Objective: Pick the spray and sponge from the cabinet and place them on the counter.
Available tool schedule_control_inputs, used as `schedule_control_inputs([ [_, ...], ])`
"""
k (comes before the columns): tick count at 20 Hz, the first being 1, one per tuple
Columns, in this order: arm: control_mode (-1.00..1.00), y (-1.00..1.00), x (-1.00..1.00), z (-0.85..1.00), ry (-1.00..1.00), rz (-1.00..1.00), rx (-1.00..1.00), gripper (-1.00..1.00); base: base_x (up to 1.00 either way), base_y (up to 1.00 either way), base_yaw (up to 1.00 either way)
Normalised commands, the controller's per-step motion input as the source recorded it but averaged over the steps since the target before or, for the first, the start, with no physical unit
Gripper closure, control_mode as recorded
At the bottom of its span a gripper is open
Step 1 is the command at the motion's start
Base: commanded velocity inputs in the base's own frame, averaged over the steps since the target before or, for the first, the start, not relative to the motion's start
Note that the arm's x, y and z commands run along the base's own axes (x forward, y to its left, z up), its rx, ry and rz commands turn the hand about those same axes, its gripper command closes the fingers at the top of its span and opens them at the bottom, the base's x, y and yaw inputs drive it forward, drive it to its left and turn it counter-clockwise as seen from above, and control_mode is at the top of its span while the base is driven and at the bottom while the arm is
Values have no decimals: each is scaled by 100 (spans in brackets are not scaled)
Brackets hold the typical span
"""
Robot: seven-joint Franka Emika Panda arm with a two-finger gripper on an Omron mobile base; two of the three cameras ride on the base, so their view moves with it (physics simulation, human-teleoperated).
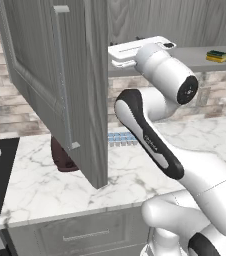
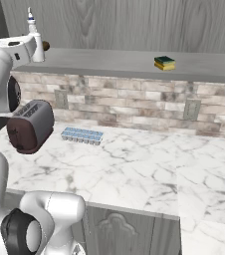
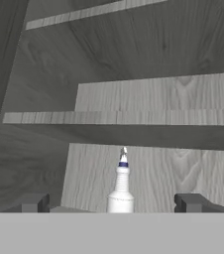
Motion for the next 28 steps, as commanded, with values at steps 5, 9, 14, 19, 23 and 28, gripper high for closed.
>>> schedule_control_inputs([
  [5, -100, 0, 24, 1, 0, 0, 0, -100, 0, 0, 0],
  [9, -100, 0, 25, 2, 0, 0, 0, -100, 0, 0, 0],
  [14, -100, 0, 25, 1, 0, 0, 0, -100, 0, 0, 0],
  [19, -100, 0, 24, 0, 0, 0, 0, -100, 0, 0, 0],
  [23, -100, 4, 27, 0, 0, 0, 0, -100, 0, 0, 0],
  [28, -100, 5, 23, 0, 0, 0, 0, -100, 0, 0, 0],
])
